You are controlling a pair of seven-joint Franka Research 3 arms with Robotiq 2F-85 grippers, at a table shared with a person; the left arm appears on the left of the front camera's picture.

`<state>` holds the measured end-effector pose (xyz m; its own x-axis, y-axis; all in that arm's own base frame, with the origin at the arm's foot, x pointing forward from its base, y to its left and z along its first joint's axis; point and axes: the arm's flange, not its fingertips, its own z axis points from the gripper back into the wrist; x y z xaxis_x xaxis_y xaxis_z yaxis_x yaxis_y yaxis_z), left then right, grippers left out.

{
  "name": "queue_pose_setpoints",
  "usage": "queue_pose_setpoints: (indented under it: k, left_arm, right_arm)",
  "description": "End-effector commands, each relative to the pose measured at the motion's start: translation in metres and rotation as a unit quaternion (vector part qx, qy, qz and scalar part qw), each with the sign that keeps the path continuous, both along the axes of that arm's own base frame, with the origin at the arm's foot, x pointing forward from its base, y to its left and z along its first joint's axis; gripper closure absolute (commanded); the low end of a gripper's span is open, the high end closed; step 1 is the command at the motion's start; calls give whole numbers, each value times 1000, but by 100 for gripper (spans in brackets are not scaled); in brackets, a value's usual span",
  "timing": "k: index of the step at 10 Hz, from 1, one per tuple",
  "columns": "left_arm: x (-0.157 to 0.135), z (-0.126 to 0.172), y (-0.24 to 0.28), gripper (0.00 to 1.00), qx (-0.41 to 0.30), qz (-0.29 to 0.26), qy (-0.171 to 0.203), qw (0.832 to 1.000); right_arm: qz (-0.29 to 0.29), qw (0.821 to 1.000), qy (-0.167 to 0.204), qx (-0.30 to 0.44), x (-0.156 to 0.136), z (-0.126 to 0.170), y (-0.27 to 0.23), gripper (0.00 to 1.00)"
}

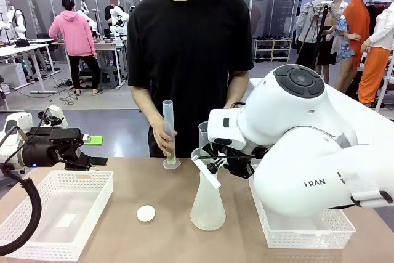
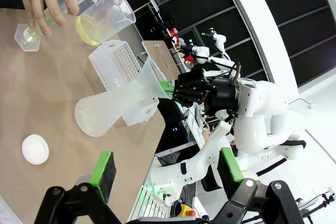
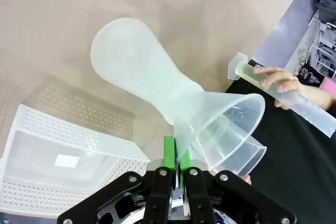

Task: Prepare the solutions needed for the experiment.
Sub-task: Pick up the Plastic Funnel and insert it into the Big flask, then once the solution is in the Big flask , pick up the Plastic Funnel and place it back into the right Organizing basket.

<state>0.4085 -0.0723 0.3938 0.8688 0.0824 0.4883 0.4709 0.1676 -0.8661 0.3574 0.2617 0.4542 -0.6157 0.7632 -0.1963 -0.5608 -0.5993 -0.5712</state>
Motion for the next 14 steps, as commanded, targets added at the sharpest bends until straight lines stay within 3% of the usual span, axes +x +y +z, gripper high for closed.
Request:
queue_pose_setpoints:
  k: [1, 2, 3, 4, 5, 14]
  left_arm:
    - [-1, 2, -2, 0, 7, 0, -1, 1000]
    - [-1, 2, -2, 0, 7, 0, -1, 1000]
    - [-1, 2, -2, 0, 7, 0, -1, 1000]
    - [-1, 2, -2, 0, 7, 0, -1, 1000]
    - [-1, 2, -2, 0, 7, 0, -1, 1000]
    - [-1, 2, -2, 0, 7, 0, -1, 1000]
  right_arm:
    - [18, 1000, 7, -1, -1, -5, -9, 80]
    - [24, 1000, 7, 1, -4, -4, -9, 76]
    - [28, 1000, 8, -2, -9, -3, -8, 60]
    - [32, 999, 6, -2, -15, 1, -7, 56]
    - [34, 999, 5, 2, -21, 6, -7, 45]
    - [17, 1000, 0, -6, -13, -4, 1, 45]
